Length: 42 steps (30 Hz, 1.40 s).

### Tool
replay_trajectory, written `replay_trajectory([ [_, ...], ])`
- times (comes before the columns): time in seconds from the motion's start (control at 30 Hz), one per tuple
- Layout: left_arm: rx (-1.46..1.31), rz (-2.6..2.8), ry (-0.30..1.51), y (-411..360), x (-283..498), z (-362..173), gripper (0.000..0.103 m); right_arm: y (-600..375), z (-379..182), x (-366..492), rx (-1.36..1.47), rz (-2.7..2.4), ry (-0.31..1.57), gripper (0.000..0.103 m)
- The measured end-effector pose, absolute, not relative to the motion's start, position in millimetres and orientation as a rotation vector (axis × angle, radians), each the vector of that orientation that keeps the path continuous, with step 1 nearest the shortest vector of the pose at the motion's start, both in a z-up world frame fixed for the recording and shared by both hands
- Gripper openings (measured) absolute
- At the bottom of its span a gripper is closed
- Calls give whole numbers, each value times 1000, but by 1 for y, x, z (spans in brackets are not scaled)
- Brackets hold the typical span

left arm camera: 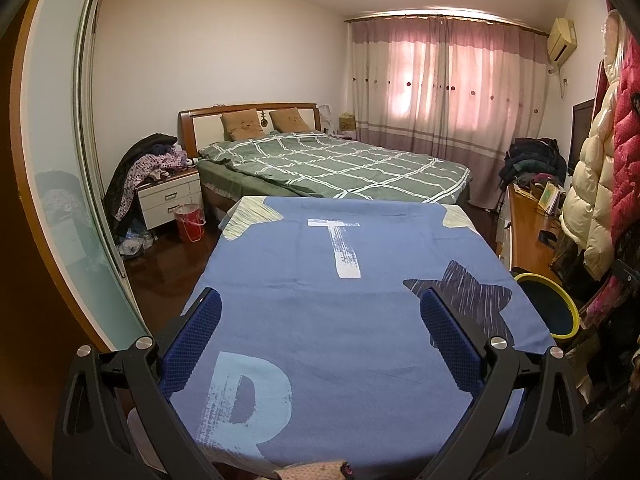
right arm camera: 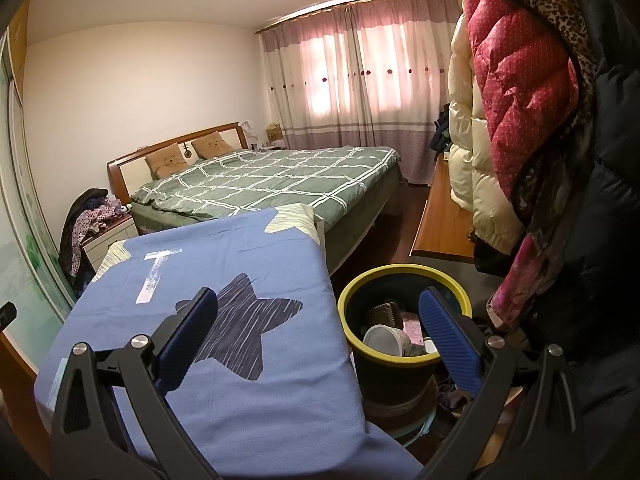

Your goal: Collect trash

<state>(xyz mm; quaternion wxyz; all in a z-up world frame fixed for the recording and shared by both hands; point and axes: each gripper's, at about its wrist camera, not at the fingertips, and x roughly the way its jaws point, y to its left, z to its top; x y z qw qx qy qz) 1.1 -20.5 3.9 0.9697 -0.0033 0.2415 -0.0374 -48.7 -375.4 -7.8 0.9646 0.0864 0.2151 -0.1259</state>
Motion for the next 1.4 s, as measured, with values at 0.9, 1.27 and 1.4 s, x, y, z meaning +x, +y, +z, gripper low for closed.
replay_trajectory([
  [0.9,-3,-77,492,-22,2,3,98,-374,-11,-48,176,-253,439,96],
  [1.27,-2,-77,493,-22,3,1,98,-370,-15,-46,176,-252,445,96],
  [1.4,-1,-79,499,-22,5,-2,98,-370,-16,-46,177,-251,447,96],
])
